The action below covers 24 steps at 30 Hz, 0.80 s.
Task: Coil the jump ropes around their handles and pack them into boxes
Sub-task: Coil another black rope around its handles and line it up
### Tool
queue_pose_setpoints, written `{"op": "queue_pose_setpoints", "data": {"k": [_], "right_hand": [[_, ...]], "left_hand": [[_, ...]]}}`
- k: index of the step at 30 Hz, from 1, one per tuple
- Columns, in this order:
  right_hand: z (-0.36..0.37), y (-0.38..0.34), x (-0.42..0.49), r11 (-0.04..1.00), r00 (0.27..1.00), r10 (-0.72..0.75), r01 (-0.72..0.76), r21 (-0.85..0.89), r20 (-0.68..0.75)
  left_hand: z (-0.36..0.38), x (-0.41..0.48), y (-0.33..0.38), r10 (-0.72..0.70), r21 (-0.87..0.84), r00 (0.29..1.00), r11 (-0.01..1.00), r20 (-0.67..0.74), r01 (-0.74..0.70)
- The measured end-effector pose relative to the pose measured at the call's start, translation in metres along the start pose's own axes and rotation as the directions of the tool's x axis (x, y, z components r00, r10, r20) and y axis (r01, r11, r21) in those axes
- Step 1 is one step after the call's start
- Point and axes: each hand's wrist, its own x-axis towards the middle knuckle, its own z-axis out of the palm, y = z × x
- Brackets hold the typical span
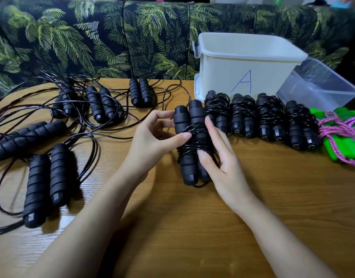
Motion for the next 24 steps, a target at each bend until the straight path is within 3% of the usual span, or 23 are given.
{"op": "queue_pose_setpoints", "data": {"k": [14, 20, 24], "right_hand": [[-0.002, -0.003, 0.0, 1.0, 0.999, 0.021, -0.021, 0.009, 0.036], [-0.001, 0.004, -0.001, 0.988, 0.997, -0.022, 0.011, -0.153, -0.07], [0.0, 0.005, -0.001, 0.98, 0.997, -0.047, 0.034, -0.195, -0.062]], "left_hand": [[-0.002, 0.0, 0.001, -0.008, 0.016, 1.0, 1.0, 0.007, 0.007], [0.004, -0.002, 0.001, 0.019, 0.049, 0.996, 0.999, -0.086, -0.015], [0.008, -0.004, -0.001, 0.076, 0.106, 0.99, 0.992, -0.116, -0.064]]}}
